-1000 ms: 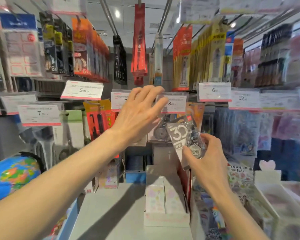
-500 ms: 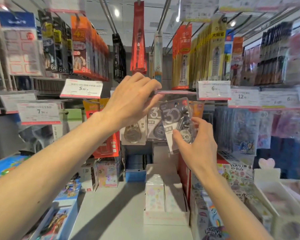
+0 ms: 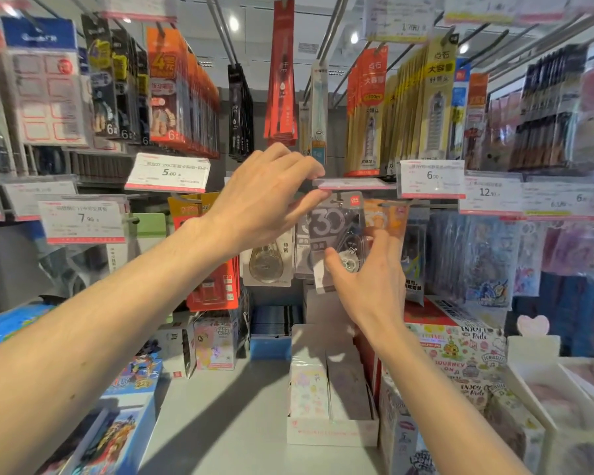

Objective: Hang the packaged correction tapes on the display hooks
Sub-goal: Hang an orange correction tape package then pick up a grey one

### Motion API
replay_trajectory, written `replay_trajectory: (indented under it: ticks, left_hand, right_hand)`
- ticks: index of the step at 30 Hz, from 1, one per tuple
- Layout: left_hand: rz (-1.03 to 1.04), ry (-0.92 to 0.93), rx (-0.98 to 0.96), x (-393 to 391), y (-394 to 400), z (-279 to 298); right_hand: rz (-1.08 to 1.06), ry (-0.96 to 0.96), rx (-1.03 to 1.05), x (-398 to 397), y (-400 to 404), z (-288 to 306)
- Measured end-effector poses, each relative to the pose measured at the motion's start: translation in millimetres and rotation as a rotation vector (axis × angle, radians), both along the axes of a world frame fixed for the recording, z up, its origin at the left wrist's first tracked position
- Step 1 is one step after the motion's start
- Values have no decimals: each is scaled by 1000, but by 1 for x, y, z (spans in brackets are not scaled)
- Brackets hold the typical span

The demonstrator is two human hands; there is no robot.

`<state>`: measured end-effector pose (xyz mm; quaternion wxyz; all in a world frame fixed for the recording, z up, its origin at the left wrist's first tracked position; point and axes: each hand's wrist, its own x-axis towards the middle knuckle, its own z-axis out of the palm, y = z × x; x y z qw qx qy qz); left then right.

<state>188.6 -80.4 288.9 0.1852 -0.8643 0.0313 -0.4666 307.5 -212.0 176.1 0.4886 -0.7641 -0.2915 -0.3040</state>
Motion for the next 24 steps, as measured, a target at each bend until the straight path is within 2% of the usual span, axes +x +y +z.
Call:
replay_trajectory:
  ticks: [11,18,24]
  left_hand:
    - [-37,-21,-2,1,3,-2]
    - [-32,-70,138,1,9,-12]
    - [-32,-122,172,2,13,-22]
  right_hand:
    - [-36,125,-102,8,31,-2]
    - [-2,169,-107,16,47,-1]
    - [10,149,-90,13,44,-2]
